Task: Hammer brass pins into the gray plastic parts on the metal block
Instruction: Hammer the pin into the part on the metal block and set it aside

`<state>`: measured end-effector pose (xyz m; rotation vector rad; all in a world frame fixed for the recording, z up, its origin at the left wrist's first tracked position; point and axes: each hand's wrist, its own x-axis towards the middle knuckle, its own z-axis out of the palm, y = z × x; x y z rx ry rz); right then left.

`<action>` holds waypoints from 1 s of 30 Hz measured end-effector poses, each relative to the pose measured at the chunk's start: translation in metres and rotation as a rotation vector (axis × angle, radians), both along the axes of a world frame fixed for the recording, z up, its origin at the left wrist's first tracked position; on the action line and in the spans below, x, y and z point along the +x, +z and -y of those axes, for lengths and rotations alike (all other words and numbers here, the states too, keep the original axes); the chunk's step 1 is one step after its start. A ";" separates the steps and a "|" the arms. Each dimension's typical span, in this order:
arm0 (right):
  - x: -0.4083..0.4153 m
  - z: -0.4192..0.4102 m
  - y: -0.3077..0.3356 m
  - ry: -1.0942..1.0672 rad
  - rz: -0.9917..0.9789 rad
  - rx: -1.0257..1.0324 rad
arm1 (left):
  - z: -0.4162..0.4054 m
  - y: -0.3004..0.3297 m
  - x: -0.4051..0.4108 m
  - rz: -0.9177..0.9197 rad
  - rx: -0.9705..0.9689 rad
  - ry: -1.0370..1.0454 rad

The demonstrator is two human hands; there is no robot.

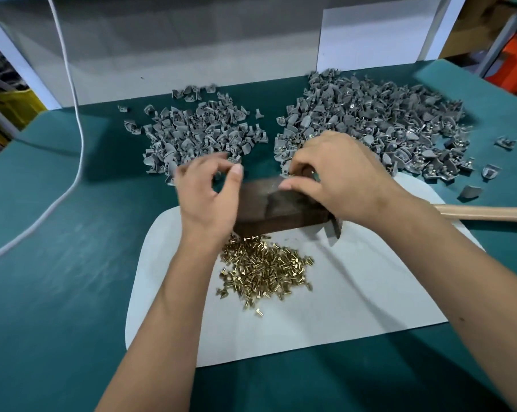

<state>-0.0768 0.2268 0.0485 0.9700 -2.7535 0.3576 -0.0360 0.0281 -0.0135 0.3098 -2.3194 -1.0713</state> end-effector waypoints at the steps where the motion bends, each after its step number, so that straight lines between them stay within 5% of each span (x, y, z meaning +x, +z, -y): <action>1: -0.007 -0.002 -0.002 -0.047 0.009 -0.012 | 0.010 -0.002 -0.001 0.008 -0.094 0.112; 4: -0.028 -0.008 -0.008 -0.179 0.063 -0.051 | 0.039 -0.012 0.002 0.108 -0.276 0.305; 10: -0.050 -0.016 -0.006 -0.365 0.016 -0.154 | 0.057 -0.019 0.000 0.257 -0.274 0.217; 19: 0.039 0.067 0.013 0.548 0.245 0.091 | 0.050 -0.010 0.003 0.134 -0.101 0.250; 30: 0.063 0.086 -0.012 0.644 0.463 0.263 | 0.041 -0.012 -0.005 -0.102 0.226 0.134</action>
